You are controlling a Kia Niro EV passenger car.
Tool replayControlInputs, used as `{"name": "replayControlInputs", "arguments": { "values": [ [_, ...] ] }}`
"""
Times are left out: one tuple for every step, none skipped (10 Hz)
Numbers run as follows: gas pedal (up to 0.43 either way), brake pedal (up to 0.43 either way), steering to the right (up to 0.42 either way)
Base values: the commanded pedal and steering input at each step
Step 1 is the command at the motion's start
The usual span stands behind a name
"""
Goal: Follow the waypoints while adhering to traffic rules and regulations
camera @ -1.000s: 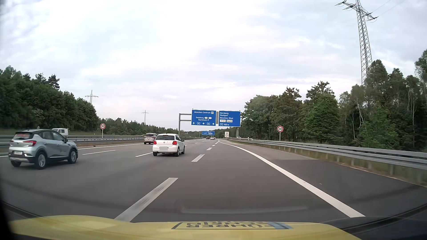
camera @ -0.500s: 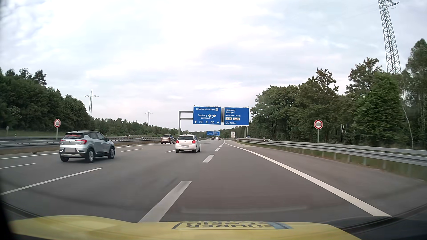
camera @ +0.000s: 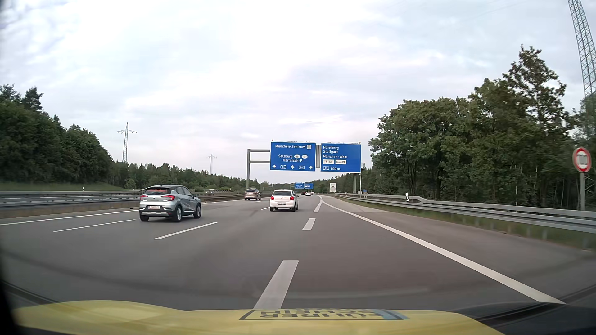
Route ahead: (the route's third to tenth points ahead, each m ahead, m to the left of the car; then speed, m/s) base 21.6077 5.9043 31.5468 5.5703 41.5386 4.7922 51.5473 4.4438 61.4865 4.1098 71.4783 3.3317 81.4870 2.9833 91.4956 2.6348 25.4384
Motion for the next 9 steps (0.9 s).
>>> {"name": "replayControlInputs", "arguments": {
  "values": [
    [0.209, 0.0, 0.0],
    [0.209, 0.0, 0.001],
    [0.209, 0.0, 0.001],
    [0.209, 0.0, 0.002],
    [0.209, 0.0, 0.002],
    [0.209, 0.0, 0.002],
    [0.209, 0.0, 0.003],
    [0.209, 0.0, 0.005],
    [0.22, 0.0, 0.005]
  ]
}}
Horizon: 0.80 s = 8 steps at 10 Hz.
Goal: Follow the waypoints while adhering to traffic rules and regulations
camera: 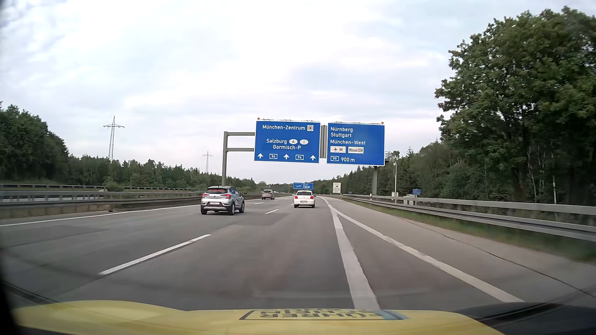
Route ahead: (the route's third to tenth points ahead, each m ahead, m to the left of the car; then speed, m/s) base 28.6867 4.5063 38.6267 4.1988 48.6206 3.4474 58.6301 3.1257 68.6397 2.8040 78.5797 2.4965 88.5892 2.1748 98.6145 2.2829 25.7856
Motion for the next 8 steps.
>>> {"name": "replayControlInputs", "arguments": {
  "values": [
    [0.209, 0.0, 0.005],
    [0.209, 0.0, 0.005],
    [0.209, 0.0, 0.006],
    [0.209, 0.0, 0.006],
    [0.209, 0.0, 0.006],
    [0.209, 0.0, 0.006],
    [0.189, 0.0, 0.006],
    [0.189, 0.0, 0.006]
  ]
}}
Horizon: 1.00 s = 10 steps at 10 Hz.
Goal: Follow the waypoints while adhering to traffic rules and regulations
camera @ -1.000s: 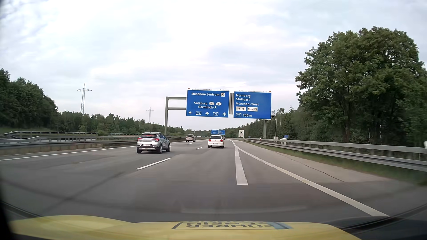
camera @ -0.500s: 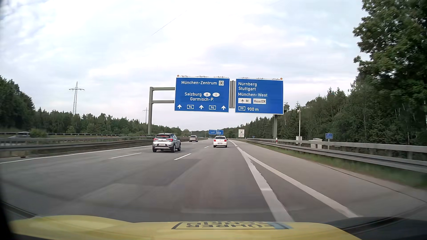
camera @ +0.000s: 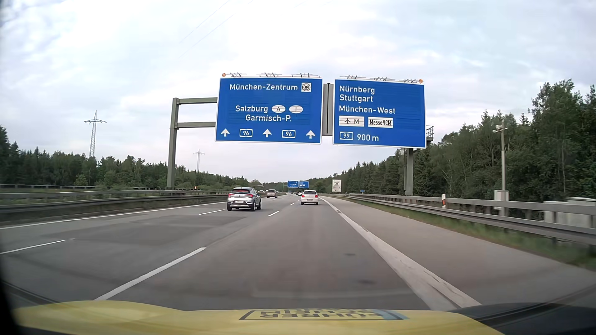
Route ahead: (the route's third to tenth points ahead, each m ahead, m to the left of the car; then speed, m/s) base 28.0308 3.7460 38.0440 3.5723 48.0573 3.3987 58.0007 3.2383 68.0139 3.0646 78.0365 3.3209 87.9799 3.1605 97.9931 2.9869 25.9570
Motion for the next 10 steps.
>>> {"name": "replayControlInputs", "arguments": {
  "values": [
    [0.177, 0.0, 0.006],
    [0.177, 0.0, 0.006],
    [0.177, 0.0, 0.006],
    [0.177, 0.0, 0.006],
    [0.169, 0.0, 0.006],
    [0.157, 0.0, 0.007],
    [0.157, 0.0, 0.007],
    [0.157, 0.0, 0.007],
    [0.169, 0.0, 0.006],
    [0.169, 0.0, 0.004]
  ]
}}
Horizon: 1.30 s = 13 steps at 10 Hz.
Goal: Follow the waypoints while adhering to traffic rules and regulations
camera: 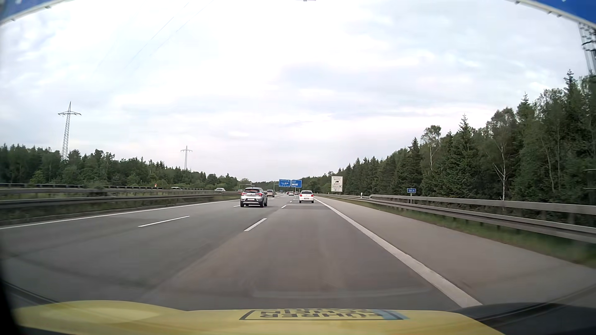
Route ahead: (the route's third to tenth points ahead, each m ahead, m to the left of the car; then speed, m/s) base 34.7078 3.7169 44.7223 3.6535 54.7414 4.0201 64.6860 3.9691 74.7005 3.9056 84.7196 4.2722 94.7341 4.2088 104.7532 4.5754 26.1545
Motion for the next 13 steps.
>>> {"name": "replayControlInputs", "arguments": {
  "values": [
    [0.169, 0.0, 0.004],
    [0.169, 0.0, 0.004],
    [0.169, 0.0, 0.004],
    [0.169, 0.0, 0.001],
    [0.177, 0.0, -0.001],
    [0.177, 0.0, -0.001],
    [0.177, 0.0, -0.001],
    [0.177, 0.0, -0.001],
    [0.177, 0.0, -0.001],
    [0.189, 0.0, -0.001],
    [0.189, 0.0, -0.001],
    [0.189, 0.0, -0.001],
    [0.189, 0.0, -0.001]
  ]
}}
